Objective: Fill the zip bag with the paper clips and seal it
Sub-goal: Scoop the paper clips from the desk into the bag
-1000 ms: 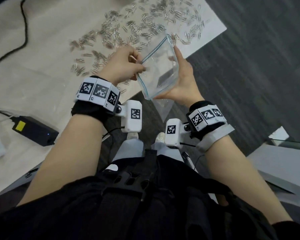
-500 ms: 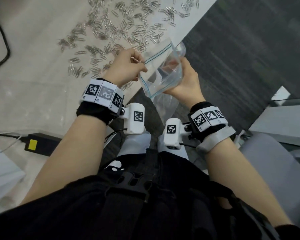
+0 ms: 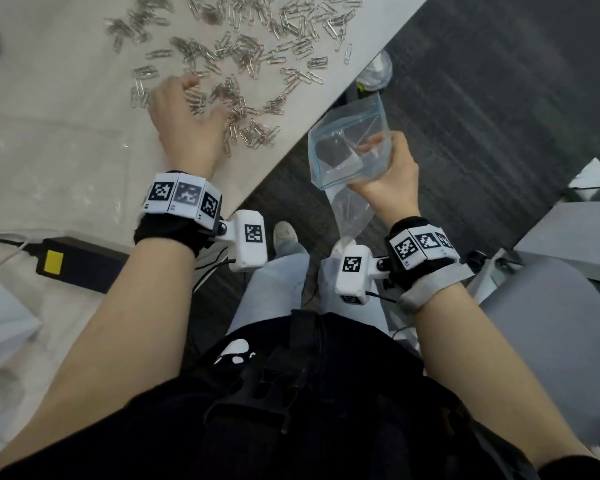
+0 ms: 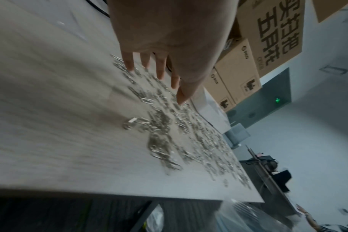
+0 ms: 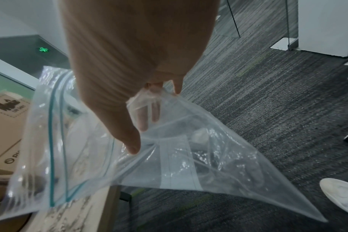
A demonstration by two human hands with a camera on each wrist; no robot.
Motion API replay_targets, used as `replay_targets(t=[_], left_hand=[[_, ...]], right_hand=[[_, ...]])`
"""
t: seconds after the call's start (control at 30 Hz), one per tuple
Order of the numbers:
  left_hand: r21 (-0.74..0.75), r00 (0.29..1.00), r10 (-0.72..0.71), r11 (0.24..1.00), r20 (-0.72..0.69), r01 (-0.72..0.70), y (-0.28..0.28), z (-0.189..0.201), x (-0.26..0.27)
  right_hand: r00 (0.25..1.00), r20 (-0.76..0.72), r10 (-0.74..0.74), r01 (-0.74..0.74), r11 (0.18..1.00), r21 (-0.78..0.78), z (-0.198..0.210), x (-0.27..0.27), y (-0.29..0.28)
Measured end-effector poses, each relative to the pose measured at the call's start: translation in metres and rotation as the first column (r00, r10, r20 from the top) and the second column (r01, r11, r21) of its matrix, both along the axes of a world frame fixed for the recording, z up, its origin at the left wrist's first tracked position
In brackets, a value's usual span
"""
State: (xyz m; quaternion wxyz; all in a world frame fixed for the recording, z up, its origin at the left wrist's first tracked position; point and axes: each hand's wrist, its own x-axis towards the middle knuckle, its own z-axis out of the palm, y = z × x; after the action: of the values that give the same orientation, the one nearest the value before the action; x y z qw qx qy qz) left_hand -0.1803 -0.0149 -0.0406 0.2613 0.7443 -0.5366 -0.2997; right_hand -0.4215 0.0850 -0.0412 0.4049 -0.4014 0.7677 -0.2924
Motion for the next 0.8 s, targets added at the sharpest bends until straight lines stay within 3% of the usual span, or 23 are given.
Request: replay_targets(t=[0.13, 0.23, 0.33, 0.5, 0.67, 0.8], left_hand=[[0.228, 0.974, -0.075, 0.973, 0.212, 0.025, -0.001, -0.013, 0.021], [0.289, 0.977, -0.105, 0.956, 0.186, 0.047, -0.001, -0.013, 0.026], [0.357, 0.945, -0.209, 0.927, 0.25, 0.11, -0.002, -0.023, 0.029], [0.247, 0.916, -0.281, 0.945, 0.286, 0.213, 0.009, -0.034, 0.02], [0.065, 0.913, -0.245, 0.969, 0.328, 0.237, 0.024, -0.028, 0.009], [0.177, 0.907, -0.252, 0.963, 0.337, 0.202, 0.013, -0.015, 0.017]], right_hand=[[0.999, -0.032, 0.001, 0.001, 0.999, 0.046, -0.013, 0.008, 0.005], [0.999, -0.041, 0.013, -0.011, 0.998, 0.059, -0.021, 0.015, 0.007], [0.999, -0.043, 0.017, -0.014, 0.997, 0.078, -0.029, 0.022, 0.005], [0.999, -0.036, 0.035, -0.032, 0.997, 0.073, -0.039, 0.03, 0.003], [0.994, -0.069, 0.08, -0.073, 0.992, 0.105, -0.044, 0.036, -0.004], [0.988, -0.109, 0.106, -0.092, 0.988, 0.126, -0.046, 0.038, -0.009]])
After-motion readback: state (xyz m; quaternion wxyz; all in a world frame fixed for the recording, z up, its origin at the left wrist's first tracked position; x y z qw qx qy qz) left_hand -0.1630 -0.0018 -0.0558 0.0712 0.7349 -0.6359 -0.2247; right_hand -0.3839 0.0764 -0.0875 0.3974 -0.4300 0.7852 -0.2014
